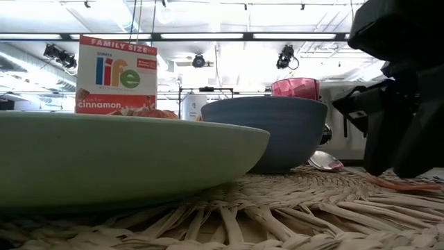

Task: Arrange a breakfast setting
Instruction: Put the orange spoon on the brown tablemat to the right of the blue bowl, then return to Home Position

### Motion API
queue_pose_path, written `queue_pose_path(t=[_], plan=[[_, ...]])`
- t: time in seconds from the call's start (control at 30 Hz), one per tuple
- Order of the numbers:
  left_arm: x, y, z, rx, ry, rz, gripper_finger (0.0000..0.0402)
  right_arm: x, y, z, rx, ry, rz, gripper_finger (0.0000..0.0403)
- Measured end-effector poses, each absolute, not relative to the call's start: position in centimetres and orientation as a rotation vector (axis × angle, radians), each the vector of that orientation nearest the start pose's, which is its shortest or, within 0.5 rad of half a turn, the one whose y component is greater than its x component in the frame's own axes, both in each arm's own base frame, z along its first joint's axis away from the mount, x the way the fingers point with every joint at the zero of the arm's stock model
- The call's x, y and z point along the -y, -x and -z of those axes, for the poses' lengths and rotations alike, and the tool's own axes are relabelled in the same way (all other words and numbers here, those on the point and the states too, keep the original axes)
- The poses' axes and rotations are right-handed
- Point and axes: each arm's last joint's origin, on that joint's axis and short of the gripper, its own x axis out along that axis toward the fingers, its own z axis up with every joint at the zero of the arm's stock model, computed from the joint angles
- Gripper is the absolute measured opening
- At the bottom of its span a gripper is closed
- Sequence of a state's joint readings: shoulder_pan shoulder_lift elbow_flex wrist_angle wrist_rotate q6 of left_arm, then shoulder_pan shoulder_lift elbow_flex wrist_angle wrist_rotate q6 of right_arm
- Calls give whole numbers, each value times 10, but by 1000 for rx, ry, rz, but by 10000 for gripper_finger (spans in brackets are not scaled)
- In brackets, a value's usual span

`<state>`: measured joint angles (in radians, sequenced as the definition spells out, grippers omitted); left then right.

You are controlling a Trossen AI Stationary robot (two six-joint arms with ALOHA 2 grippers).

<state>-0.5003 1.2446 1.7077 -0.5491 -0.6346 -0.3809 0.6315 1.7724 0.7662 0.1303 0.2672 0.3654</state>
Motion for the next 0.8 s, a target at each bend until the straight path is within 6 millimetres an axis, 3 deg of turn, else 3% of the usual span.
queue_pose_path(t=[0.27,0.37,0.53,0.67,0.8], plan=[[90,-200,-509,-49,337,-147,190,-181,-259,-125,-803,15,-206,109],[90,-200,-505,-78,318,-152,190,-182,-258,-149,-747,-32,-248,110],[89,-199,-500,-131,268,-160,177,-172,-247,-206,-566,-75,-269,105],[89,-199,-500,-134,218,-157,139,-152,-241,-238,-435,12,-225,83],[83,-207,-492,-142,208,-174,82,-131,-242,-252,-397,52,-253,42]])
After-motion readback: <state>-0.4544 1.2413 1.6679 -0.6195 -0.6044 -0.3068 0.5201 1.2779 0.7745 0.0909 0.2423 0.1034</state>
